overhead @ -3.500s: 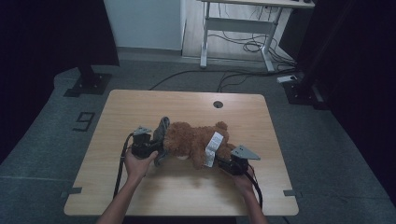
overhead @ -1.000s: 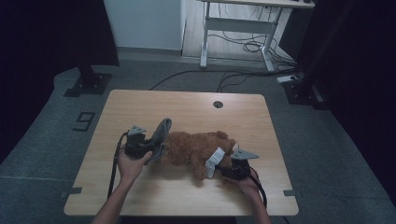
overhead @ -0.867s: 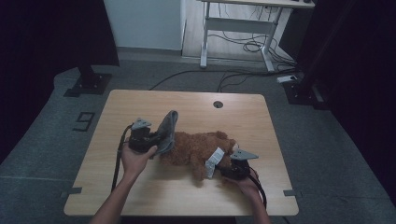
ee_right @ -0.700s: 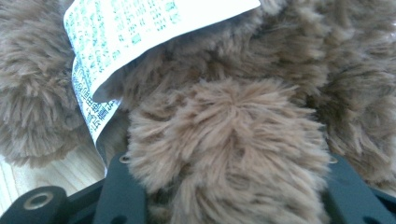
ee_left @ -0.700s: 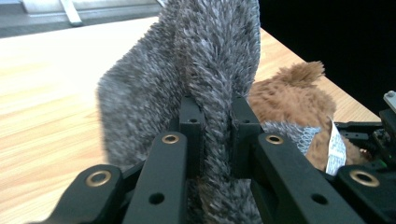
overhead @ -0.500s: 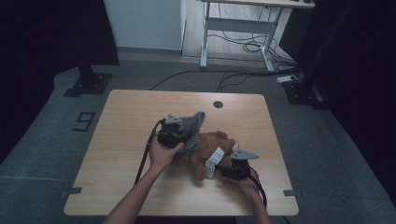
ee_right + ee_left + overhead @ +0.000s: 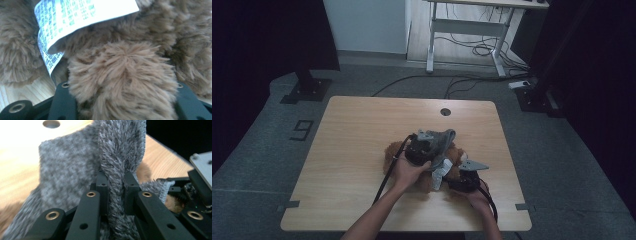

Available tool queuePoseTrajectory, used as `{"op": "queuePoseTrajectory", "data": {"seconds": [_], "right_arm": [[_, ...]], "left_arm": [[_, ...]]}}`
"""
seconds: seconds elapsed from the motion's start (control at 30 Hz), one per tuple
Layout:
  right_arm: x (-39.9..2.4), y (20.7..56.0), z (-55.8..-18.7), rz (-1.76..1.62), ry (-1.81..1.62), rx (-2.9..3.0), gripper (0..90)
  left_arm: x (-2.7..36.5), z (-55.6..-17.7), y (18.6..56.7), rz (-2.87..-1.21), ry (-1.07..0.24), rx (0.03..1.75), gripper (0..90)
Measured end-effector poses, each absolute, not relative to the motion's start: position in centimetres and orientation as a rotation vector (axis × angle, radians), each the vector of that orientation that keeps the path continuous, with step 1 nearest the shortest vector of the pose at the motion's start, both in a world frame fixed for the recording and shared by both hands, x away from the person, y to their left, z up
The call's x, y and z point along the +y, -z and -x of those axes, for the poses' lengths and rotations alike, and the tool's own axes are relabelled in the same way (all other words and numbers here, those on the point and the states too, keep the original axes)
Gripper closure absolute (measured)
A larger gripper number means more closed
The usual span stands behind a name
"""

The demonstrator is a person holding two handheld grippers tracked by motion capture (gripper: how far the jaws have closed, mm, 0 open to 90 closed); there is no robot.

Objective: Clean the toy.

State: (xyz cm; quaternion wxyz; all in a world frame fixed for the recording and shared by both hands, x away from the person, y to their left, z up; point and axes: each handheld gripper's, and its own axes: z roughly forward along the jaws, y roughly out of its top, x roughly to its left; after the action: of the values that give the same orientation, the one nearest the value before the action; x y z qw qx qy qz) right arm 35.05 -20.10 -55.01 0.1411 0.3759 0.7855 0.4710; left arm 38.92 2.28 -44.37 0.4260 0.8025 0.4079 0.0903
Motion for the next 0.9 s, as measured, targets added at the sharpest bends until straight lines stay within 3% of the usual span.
{"op": "queuePoseTrajectory", "data": {"seconds": [0.5, 0.9], "right_arm": [[-20.0, 55.0, -35.0, -1.096, -1.356, 2.283, 50.4], [-20.1, 55.1, -35.1, -1.106, -1.352, 2.286, 50.4]], "left_arm": [[12.2, -37.1, 43.6, -1.906, -0.329, 1.115, 78.4], [18.0, -35.8, 46.9, -1.894, -0.323, 1.241, 78.1]]}}
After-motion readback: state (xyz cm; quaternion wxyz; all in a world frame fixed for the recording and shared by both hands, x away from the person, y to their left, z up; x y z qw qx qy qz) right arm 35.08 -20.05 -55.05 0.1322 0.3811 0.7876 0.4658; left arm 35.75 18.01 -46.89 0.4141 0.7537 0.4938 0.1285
